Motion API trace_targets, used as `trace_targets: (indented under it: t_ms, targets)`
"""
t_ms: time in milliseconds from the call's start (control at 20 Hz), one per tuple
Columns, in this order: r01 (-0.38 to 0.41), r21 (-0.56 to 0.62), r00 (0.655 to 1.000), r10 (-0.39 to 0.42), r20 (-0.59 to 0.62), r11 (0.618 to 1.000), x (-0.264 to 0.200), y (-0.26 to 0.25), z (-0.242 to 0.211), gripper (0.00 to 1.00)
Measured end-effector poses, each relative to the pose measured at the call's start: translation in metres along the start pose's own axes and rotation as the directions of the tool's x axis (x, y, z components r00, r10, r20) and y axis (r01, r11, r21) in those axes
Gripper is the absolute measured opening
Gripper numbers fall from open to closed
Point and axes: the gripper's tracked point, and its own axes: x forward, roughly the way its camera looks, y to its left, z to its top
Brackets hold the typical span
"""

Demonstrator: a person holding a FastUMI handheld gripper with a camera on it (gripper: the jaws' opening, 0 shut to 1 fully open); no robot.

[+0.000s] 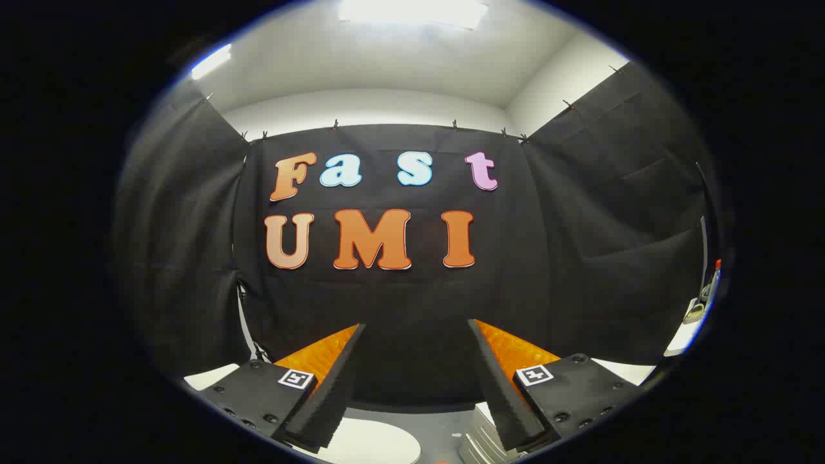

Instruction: Open the toilet lid.

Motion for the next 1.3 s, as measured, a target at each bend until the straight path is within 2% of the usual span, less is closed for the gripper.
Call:
trace_targets:
  t_ms: [900, 1100, 1300]
  targets:
    - [0.012, 0.024, 0.999, -0.011, -0.036, 1.0, -0.003, -0.011, -0.027, 0.98]
    - [0.015, 0.042, 0.998, -0.013, -0.059, 0.999, -0.007, -0.014, -0.05, 0.98]
    - [0.049, 0.063, 0.995, -0.044, -0.086, 0.997, -0.016, -0.026, -0.094, 0.99]
